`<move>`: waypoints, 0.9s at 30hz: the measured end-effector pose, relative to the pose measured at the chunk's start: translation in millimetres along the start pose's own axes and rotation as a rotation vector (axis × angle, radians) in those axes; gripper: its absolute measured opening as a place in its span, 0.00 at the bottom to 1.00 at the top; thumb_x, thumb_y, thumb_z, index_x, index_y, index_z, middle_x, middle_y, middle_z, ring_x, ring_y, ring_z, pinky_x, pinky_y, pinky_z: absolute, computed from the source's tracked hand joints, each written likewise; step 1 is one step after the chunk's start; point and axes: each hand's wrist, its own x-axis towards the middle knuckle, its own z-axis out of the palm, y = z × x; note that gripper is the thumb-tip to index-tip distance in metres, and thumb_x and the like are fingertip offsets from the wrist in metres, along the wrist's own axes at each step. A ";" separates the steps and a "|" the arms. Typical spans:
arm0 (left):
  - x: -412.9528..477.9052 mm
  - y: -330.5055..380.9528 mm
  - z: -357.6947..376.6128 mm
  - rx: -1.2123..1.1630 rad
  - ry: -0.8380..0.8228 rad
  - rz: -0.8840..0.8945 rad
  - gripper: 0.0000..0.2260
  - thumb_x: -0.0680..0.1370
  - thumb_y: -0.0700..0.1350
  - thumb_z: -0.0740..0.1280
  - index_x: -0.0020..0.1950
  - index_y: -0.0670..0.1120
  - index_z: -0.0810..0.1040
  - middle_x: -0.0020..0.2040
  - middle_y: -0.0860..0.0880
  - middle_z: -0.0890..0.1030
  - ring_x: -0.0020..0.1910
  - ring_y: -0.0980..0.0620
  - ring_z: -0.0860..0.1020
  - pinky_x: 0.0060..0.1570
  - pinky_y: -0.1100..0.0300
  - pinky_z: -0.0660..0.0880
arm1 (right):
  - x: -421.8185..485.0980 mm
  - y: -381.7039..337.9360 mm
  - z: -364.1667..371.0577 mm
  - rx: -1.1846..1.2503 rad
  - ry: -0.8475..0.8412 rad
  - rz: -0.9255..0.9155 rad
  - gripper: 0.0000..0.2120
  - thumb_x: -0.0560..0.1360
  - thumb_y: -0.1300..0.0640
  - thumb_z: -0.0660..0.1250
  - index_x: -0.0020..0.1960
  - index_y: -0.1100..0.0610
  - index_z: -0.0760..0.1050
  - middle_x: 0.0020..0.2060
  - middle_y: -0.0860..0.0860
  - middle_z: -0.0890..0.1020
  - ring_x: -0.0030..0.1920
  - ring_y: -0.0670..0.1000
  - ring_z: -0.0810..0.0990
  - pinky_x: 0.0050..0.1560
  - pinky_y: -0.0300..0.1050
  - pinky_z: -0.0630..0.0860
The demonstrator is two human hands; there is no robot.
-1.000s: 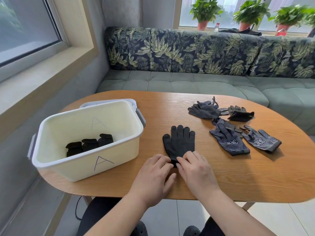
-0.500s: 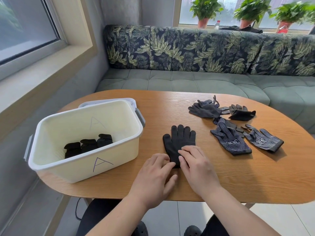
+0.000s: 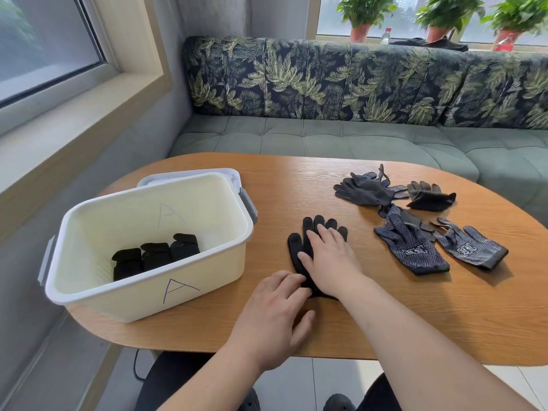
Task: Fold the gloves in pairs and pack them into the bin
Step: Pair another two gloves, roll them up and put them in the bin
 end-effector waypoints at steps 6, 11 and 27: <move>0.4 -0.3 0.1 -0.028 0.002 0.000 0.17 0.84 0.57 0.62 0.67 0.49 0.78 0.71 0.51 0.73 0.73 0.47 0.69 0.72 0.51 0.69 | 14.5 -7.4 9.9 -0.023 0.008 0.036 0.35 0.85 0.33 0.47 0.87 0.47 0.48 0.87 0.51 0.46 0.86 0.57 0.42 0.85 0.58 0.45; -0.7 1.1 -1.2 -0.071 -0.003 -0.053 0.18 0.84 0.59 0.61 0.68 0.49 0.73 0.73 0.50 0.69 0.76 0.47 0.66 0.75 0.50 0.67 | 17.3 -3.3 19.8 -0.047 0.015 0.031 0.36 0.83 0.30 0.42 0.87 0.43 0.42 0.87 0.48 0.41 0.86 0.55 0.37 0.85 0.58 0.39; 4.3 2.6 -9.4 -0.125 -0.107 -0.197 0.31 0.88 0.59 0.50 0.88 0.50 0.45 0.87 0.54 0.51 0.85 0.58 0.45 0.84 0.55 0.48 | -44.4 0.0 30.4 0.148 0.120 -0.103 0.31 0.86 0.36 0.45 0.87 0.43 0.46 0.87 0.46 0.42 0.86 0.51 0.38 0.85 0.57 0.44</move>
